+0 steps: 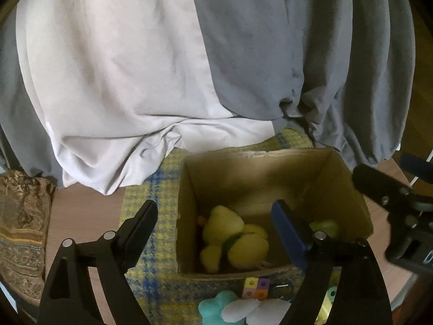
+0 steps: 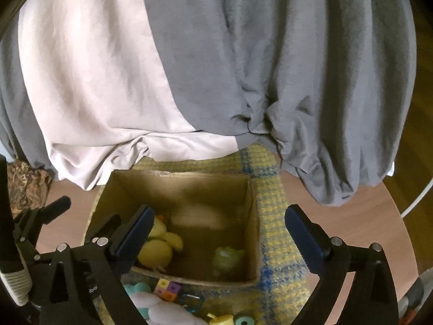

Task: Organize objects
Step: 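Open both tools to drop the duck and frog into the box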

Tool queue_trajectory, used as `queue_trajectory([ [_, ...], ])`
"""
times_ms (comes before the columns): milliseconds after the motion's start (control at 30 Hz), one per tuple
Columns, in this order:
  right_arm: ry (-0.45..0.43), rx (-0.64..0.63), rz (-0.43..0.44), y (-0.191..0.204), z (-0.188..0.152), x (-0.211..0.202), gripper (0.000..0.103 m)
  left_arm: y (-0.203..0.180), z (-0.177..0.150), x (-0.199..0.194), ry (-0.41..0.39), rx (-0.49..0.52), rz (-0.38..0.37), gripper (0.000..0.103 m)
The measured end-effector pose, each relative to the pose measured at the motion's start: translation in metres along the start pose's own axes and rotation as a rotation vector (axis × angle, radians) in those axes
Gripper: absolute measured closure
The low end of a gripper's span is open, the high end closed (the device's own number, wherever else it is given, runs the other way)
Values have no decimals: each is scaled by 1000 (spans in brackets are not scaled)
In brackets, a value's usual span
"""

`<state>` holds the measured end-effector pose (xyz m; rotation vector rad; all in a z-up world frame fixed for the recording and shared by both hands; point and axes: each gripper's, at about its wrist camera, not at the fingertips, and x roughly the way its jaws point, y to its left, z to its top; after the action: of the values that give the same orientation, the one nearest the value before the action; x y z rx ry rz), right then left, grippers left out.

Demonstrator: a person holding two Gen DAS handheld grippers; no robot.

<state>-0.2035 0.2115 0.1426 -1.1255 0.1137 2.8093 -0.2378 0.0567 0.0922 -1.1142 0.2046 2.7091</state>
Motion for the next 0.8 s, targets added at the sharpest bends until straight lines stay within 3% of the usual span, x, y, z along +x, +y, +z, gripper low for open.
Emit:
queue_trajectory([
  [200, -24, -10, -12, 0, -9, -15, 3, 0, -9, -12, -20, -5, 36, 5],
  [800, -62, 24, 0, -10, -49, -45, 2, -5, -46, -43, -57, -25, 66, 2],
])
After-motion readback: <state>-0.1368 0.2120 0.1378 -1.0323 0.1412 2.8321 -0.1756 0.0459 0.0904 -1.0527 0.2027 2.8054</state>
